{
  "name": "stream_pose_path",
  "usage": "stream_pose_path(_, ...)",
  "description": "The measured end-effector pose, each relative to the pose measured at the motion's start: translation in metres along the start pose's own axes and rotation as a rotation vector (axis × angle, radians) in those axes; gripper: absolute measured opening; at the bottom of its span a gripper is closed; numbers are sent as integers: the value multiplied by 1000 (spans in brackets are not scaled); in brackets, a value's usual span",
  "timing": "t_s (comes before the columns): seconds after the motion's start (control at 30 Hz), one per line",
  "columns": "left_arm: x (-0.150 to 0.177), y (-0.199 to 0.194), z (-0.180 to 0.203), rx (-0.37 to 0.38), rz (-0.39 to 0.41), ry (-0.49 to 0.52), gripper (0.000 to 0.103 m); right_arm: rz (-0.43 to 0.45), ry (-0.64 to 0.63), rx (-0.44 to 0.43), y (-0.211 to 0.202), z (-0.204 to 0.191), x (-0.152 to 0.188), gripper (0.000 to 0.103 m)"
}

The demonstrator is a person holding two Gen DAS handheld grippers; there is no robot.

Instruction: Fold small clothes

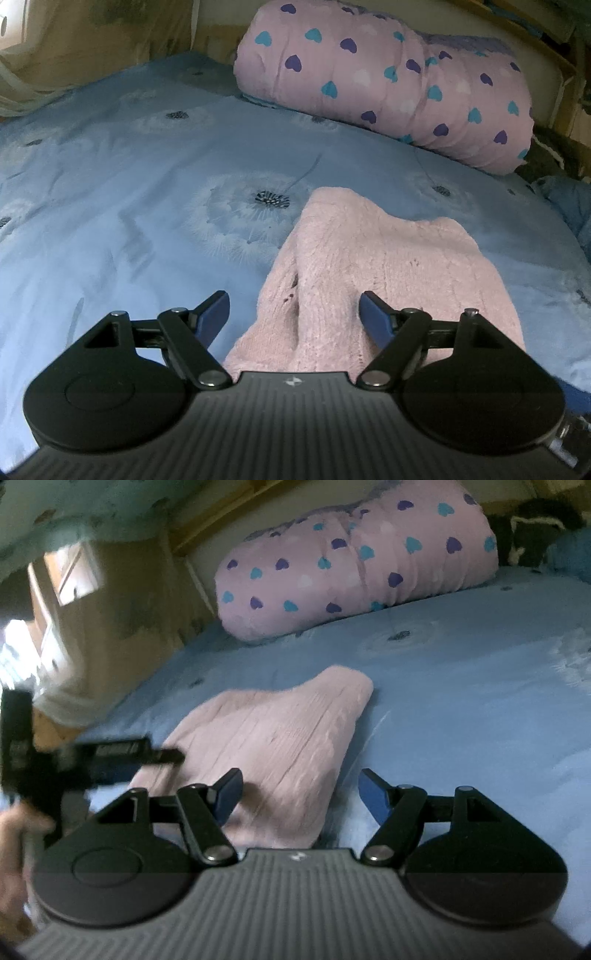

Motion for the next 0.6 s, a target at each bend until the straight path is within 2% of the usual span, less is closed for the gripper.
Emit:
stream_pose_path(0.13,0,0,-6,-16,-22,-1,82,-48,-113,51,-3,-21,10,72)
stream_pose_path(0.27,0,5,-18,-53,-43,-3,84,-84,-228,161,10,-33,12,69)
stream_pose_path(0.33,0,10,-27,-65,-59,0,87,-73,-278,214,14,-35,11,60)
stream_pose_path(0.4,1,13,-33,-62,-80,-7,88,-60,-289,235,13,-37,9,41)
stream_pose_path(0.47,2,14,-36,-61,-90,-4,89,-68,-274,229,14,-37,11,35)
stream_pose_path(0.6,1,13,-37,-58,-106,-19,90,-157,-229,210,26,-29,25,34)
Point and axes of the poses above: each gripper's, at about its wrist camera, not at the fingertips, and y roughly the way its jaws point, z to its right, x to its underside, the point moved 6 cm from there along y, roughly the way its jaws point, and after that the axes turned 15 degrees about -y, right-handed, at the moved point
